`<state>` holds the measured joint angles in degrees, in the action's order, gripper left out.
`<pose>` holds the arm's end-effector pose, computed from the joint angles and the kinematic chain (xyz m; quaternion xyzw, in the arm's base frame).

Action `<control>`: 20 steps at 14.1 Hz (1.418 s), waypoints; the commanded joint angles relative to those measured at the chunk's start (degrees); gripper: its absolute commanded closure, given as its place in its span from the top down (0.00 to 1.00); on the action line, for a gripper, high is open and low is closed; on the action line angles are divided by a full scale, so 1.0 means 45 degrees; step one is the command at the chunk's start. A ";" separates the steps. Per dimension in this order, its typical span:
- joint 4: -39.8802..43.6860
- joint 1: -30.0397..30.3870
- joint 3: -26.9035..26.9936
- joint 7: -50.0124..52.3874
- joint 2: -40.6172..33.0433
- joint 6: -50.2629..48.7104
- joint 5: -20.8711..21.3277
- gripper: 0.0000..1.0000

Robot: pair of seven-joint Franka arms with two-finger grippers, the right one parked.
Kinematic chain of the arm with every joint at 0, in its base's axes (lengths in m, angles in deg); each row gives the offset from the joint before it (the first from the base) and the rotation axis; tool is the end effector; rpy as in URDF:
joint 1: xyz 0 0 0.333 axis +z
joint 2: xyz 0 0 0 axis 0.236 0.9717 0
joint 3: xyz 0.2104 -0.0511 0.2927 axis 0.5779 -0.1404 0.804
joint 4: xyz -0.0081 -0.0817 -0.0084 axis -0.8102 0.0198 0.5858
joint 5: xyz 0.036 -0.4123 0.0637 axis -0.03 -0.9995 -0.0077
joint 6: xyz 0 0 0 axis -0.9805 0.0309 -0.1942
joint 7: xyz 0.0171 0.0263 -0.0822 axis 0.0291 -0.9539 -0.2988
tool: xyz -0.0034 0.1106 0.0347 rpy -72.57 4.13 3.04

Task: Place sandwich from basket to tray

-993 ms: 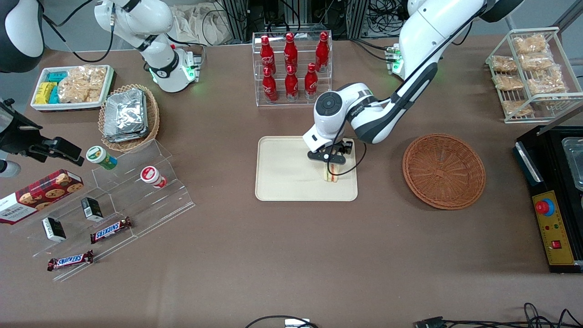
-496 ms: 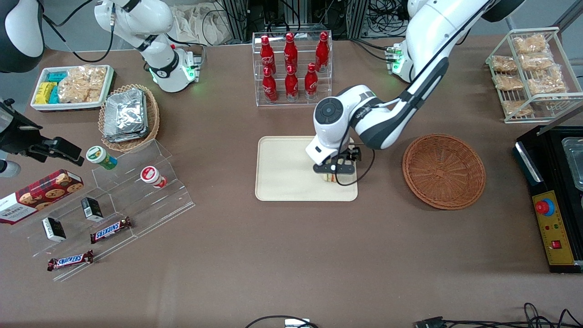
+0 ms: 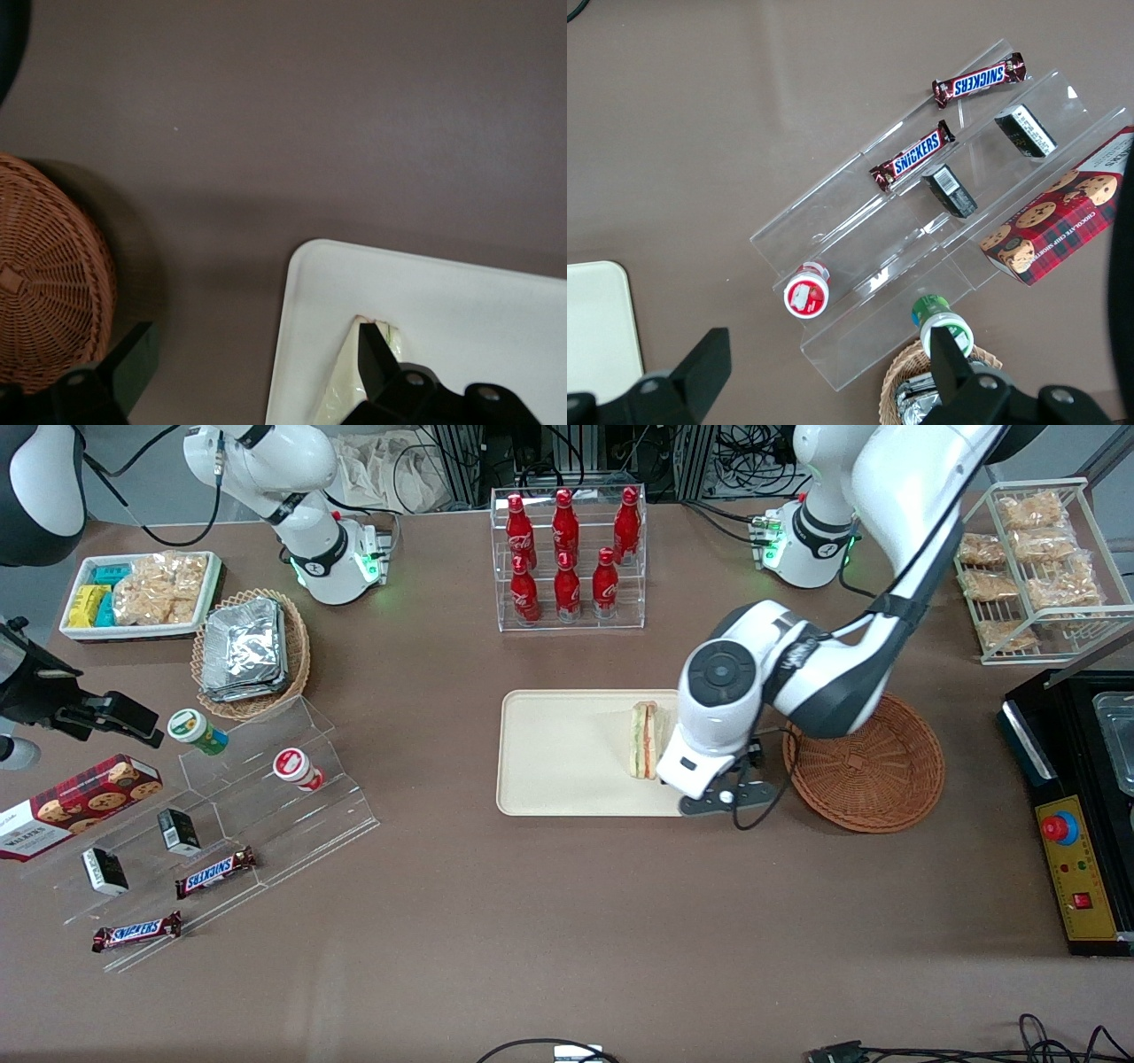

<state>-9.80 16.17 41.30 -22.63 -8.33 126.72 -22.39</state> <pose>0.6186 -0.3320 0.4014 -0.9954 -0.0717 -0.0027 0.0639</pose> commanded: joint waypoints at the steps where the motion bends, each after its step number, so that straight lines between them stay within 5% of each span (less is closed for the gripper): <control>1: 0.0043 0.0843 -0.0090 -0.1278 -0.0865 -0.0703 -0.1063 1.00; 12: 0.1390 0.3267 0.0007 -0.5672 -0.2173 -0.3692 -0.3136 1.00; 20: 0.1117 0.2294 0.3890 -0.9483 -0.4791 -0.4729 -0.5267 1.00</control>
<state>-3.28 29.36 54.50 -62.27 -26.15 106.31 -44.77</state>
